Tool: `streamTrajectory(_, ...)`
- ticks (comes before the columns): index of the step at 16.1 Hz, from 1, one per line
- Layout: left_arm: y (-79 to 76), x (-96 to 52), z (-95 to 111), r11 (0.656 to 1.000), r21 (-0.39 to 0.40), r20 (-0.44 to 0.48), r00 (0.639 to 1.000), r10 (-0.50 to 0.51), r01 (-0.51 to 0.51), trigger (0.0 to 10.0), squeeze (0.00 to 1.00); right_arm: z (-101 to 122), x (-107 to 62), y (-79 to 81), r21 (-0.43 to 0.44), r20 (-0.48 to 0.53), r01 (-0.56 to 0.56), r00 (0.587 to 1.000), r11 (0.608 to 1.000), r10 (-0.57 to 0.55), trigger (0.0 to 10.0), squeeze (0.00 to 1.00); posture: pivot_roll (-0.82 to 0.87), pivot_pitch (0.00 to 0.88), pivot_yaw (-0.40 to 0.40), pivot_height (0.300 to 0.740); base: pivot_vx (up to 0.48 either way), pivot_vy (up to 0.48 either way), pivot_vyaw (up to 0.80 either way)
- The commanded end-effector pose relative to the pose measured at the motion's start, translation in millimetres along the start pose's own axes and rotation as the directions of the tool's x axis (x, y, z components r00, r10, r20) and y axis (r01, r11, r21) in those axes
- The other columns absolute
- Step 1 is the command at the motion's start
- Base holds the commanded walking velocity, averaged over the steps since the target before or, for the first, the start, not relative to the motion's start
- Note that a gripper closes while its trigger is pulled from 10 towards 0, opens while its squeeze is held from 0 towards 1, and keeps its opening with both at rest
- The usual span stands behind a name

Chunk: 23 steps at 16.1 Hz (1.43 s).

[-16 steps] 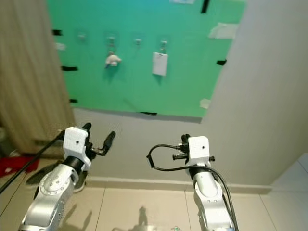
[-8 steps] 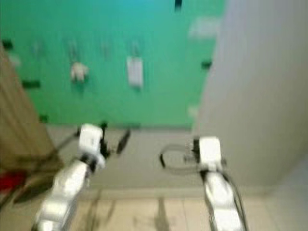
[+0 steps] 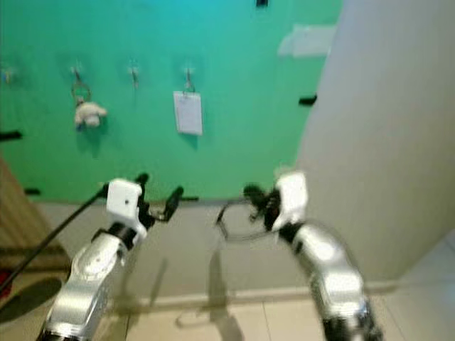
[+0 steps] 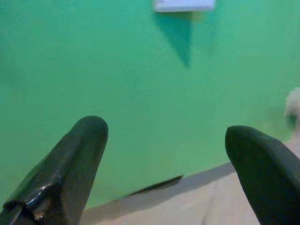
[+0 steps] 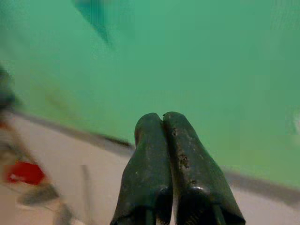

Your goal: Hang keys on a hook

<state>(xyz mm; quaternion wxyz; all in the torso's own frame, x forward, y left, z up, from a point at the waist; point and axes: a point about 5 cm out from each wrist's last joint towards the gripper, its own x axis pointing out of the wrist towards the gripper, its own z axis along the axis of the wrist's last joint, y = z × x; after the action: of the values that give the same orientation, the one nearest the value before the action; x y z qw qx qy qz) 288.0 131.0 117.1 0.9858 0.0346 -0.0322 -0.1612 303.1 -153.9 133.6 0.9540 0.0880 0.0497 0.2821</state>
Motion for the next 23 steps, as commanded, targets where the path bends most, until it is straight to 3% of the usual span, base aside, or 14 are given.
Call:
streamTrajectory(1,6.1,-1.6,-1,1.0,-0.006,-0.006,1.0,0.017,-0.017,10.0,0.0,24,2.9,5.8,0.034,0.064,-0.084,0.995,0.996,0.082,0.0,0.0,-0.03,0.0,-0.031,0.732,0.0,0.0,0.0)
streamTrajectory(3,4.8,-2.0,-2,1.0,-0.011,-0.011,1.0,0.009,-0.009,10.0,0.0,39,1.0,10.2,0.095,0.069,-0.221,0.974,0.971,0.215,0.0,0.0,-0.02,0.0,-0.033,0.732,0.0,0.0,0.0)
streamTrajectory(5,3.1,-1.3,-1,1.0,-0.008,-0.01,1.0,-0.001,0.001,10.0,0.0,55,-10.1,16.1,0.205,0.117,-0.392,0.92,0.897,0.375,0.0,0.0,-0.01,0.0,-0.042,0.732,0.0,0.0,0.0)
streamTrajectory(10,2.7,-2.9,-2,1.0,-0.009,-0.015,1.0,-0.005,0.005,10.0,0.0,108,-15.8,28.4,0.267,0.321,-0.558,0.82,0.785,0.474,0.0,0.0,-0.01,0.0,-0.037,0.732,0.0,0.0,0.0)
streamTrajectory(17,1.3,-2.3,-3,1.0,-0.006,-0.018,1.0,-0.015,0.015,10.0,0.0,117,-15.3,29.8,0.32,0.361,-0.558,0.819,0.766,0.446,0.0,0.0,-0.01,0.0,-0.03,0.732,0.0,0.0,0.0)
streamTrajectory(19,1.0,-2.0,-3,1.0,-0.003,-0.02,1.0,-0.014,0.014,10.0,0.0,116,-14.0,28.8,0.321,0.353,-0.547,0.827,0.773,0.439,0.0,0.0,-0.01,0.0,-0.033,0.732,0.0,0.0,0.0)
streamTrajectory(20,1.3,-2.1,-4,1.0,0.003,-0.025,1.0,-0.008,0.008,10.0,0.0,108,-11.1,27.9,0.294,0.298,-0.497,0.859,0.816,0.416,0.0,0.0,-0.01,0.0,-0.033,0.732,0.0,0.0,0.0)
streamTrajectory(21,2.8,-2.7,-4,1.0,0.028,-0.025,1.0,0.01,-0.009,10.0,0.0,87,-2.1,24.0,0.216,0.155,-0.349,0.934,0.912,0.321,0.0,0.0,-0.01,0.0,-0.04,0.732,0.0,0.0,0.0)
streamTrajectory(22,4.0,-3.7,-4,0.999,0.042,-0.023,0.999,0.024,-0.023,10.0,0.0,63,5.3,17.6,0.083,0.046,-0.175,0.984,0.981,0.172,0.0,0.0,-0.01,0.0,-0.046,0.732,0.0,0.0,0.0)
streamTrajectory(23,5.3,-4.9,-5,0.998,0.04,-0.022,0.999,0.04,-0.039,10.0,0.0,41,9.4,13.1,-0.065,0.014,-0.003,1.0,0.998,0.004,0.0,0.0,-0.01,0.0,-0.047,0.732,0.0,0.0,0.0)
